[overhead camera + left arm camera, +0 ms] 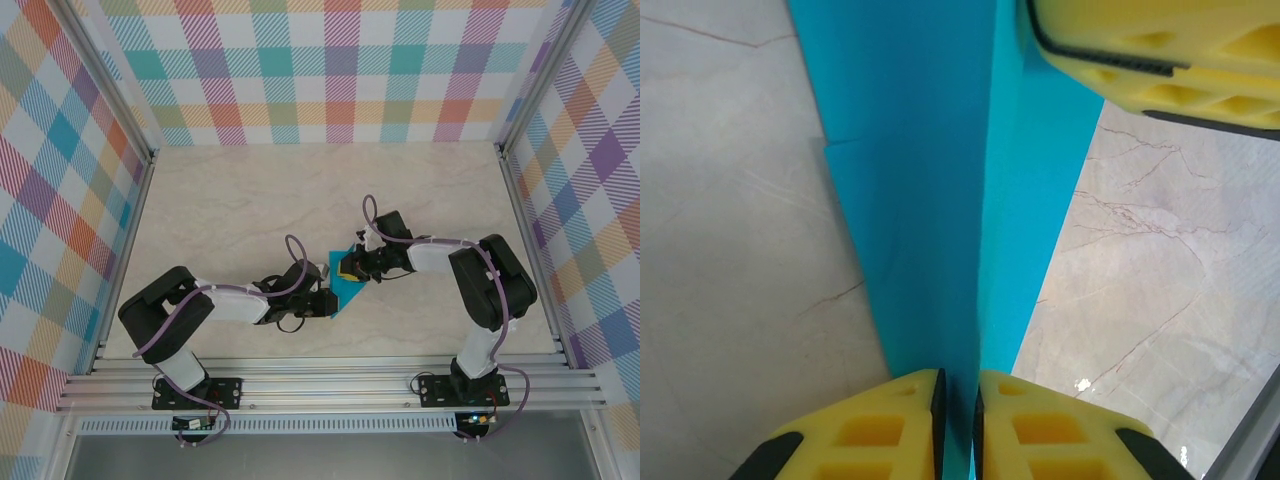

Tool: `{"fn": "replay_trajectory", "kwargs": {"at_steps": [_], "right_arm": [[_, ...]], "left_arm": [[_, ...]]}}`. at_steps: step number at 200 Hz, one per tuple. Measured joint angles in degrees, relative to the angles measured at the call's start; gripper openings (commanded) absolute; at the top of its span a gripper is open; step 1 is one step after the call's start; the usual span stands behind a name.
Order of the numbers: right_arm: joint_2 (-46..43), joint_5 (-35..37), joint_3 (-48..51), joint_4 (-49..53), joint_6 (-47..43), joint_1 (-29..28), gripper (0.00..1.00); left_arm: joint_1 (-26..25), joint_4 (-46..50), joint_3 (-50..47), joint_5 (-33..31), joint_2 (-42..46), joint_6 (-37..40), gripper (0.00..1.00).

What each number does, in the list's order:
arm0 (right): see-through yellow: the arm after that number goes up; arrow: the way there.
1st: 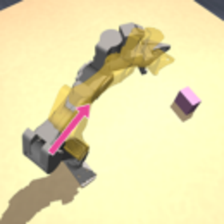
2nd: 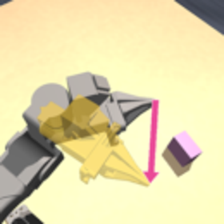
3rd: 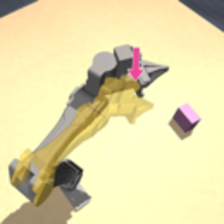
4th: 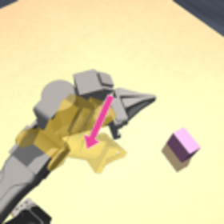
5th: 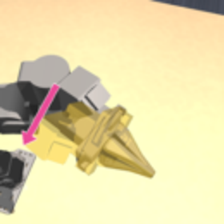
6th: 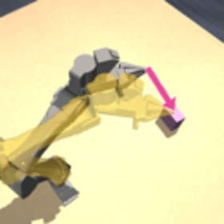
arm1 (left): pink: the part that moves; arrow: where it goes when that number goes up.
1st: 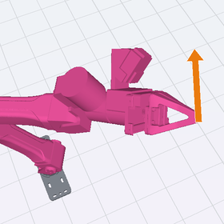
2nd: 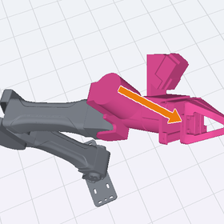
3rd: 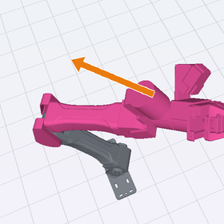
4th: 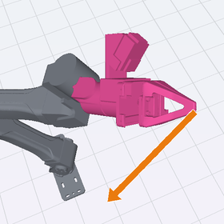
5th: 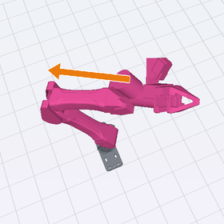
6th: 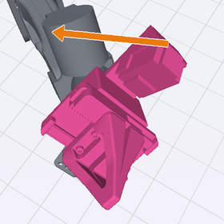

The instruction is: Fold a paper plane with a square sheet of paper (pick it up from the middle)

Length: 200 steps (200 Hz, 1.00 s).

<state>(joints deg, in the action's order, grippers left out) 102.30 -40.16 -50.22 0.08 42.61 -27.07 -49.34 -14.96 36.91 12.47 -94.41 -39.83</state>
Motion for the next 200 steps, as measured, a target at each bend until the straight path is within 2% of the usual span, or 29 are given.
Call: {"fn": "replay_trajectory", "kwargs": {"at_steps": [37,107,200], "right_arm": [[0.0,0.0,0.0,0.5,0.0,0.0,0.12],[0.0,0.0,0.0,1.3,-0.1,0.0,0.13],[-0.1,-0.9,-0.4,1.8,-0.2,0.0,0.14]], "left_arm": [[0.0,0.0,0.1,-0.1,0.2,0.0,0.17],[0.0,-0.3,0.0,-0.7,0.8,-1.2,0.06],[1.7,-3.3,-0.2,2.8,-1.9,-2.9,0.05]]}}
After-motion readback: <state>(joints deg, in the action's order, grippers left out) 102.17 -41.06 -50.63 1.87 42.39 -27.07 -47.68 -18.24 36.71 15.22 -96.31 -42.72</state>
